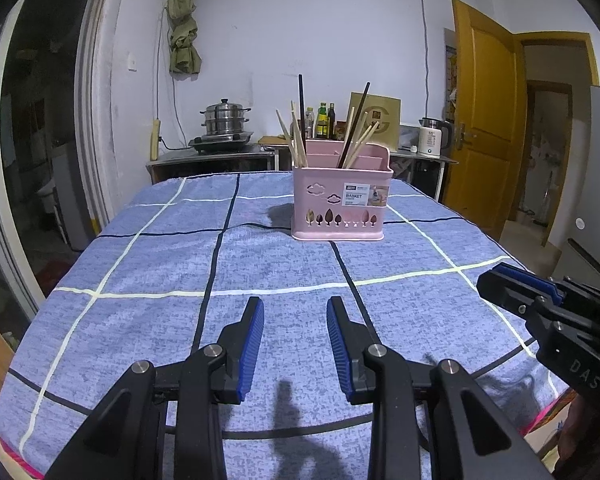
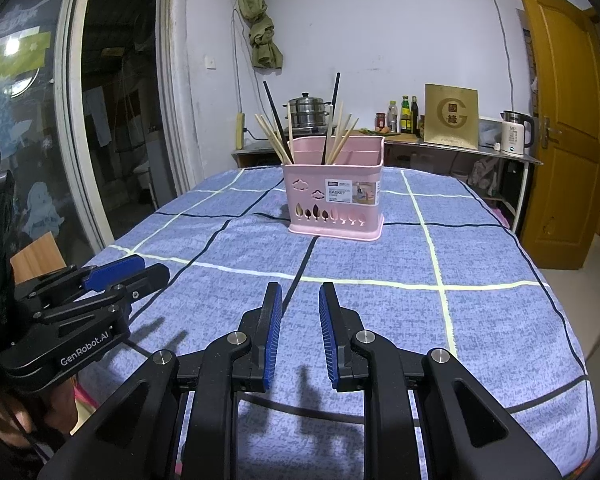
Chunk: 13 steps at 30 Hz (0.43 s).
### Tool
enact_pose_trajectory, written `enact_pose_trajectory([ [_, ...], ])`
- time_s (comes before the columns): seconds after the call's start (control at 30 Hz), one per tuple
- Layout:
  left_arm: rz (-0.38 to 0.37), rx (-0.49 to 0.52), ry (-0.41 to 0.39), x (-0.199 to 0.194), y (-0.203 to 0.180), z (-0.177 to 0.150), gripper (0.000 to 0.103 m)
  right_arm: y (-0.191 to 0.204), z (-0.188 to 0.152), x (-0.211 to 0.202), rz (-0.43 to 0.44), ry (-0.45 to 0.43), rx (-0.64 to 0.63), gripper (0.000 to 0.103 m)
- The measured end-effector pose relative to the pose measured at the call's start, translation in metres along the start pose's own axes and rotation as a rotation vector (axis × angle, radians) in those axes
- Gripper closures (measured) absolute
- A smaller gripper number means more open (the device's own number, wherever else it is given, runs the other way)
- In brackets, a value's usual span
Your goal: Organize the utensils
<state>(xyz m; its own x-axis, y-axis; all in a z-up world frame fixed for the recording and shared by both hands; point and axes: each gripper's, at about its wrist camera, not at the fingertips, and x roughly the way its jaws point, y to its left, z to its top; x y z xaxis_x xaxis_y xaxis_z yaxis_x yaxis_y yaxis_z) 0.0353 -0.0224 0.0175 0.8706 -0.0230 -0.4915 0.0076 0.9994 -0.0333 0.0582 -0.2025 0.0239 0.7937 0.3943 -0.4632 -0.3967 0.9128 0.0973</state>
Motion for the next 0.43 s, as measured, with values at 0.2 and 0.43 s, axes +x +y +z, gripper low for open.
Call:
enact_pose_trajectory([
  [0.2,-0.010,0.005,-0.004,-0.0003,-0.0006,-0.0001,0.071,-0.0002,0.0002,0.0000,0.000,0.000,-0.001,0.083],
  [0.43,-0.010,0.001,-0.009,-0.0017,-0.0002,-0.0005,0.071,0.0000,0.0002,-0.0001,0.001,0.000,0.001,0.083],
])
